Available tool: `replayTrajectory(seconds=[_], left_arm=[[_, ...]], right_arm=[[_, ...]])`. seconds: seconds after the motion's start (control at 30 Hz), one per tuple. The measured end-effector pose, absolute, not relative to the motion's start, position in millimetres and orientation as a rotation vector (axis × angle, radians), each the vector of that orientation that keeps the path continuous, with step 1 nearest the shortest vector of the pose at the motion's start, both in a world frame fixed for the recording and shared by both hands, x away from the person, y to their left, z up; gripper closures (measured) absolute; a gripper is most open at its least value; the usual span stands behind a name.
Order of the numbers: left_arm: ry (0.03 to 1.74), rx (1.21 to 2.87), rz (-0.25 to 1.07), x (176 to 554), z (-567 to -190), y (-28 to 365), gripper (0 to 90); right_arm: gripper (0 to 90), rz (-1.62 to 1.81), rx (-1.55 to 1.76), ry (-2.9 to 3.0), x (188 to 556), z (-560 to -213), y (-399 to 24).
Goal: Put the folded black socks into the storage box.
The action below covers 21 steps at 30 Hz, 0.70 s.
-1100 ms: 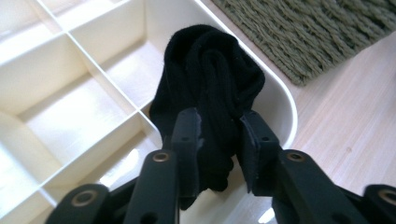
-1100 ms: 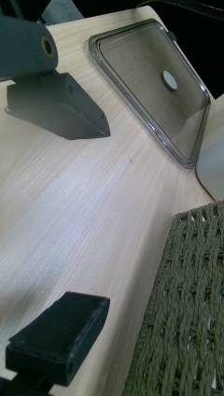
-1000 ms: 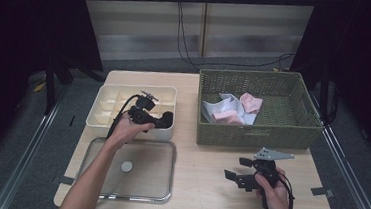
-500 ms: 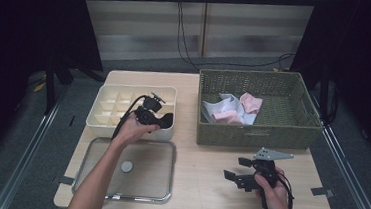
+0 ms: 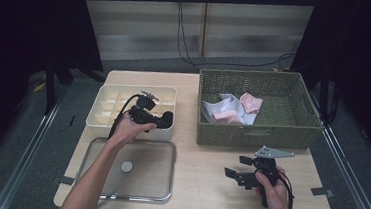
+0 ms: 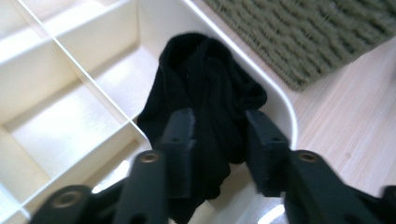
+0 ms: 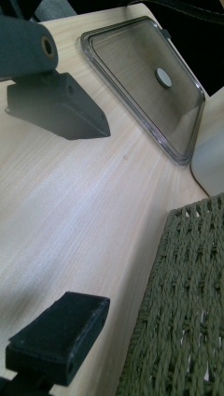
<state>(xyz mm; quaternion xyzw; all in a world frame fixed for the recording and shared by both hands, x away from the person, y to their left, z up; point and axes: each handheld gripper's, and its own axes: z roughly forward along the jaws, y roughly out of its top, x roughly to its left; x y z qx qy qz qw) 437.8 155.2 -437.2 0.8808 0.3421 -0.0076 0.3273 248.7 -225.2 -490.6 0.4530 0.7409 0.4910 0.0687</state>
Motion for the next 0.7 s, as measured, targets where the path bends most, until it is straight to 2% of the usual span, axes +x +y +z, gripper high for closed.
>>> replayTrajectory(seconds=[0.13, 0.37, 0.7], left_arm=[[0.931, 2.256, 0.010, 435, -435, 164, 46.5], [0.971, 2.188, 0.080, 425, -433, 181, 35.3], [0.979, 2.124, 0.161, 405, -428, 194, 32.4]], right_arm=[[14.6, 1.475, 1.368, 2.228, 249, -491, -227], [14.6, 1.474, 1.367, 2.229, 249, -490, -226], [14.6, 1.480, 1.361, 2.262, 248, -489, -228]])
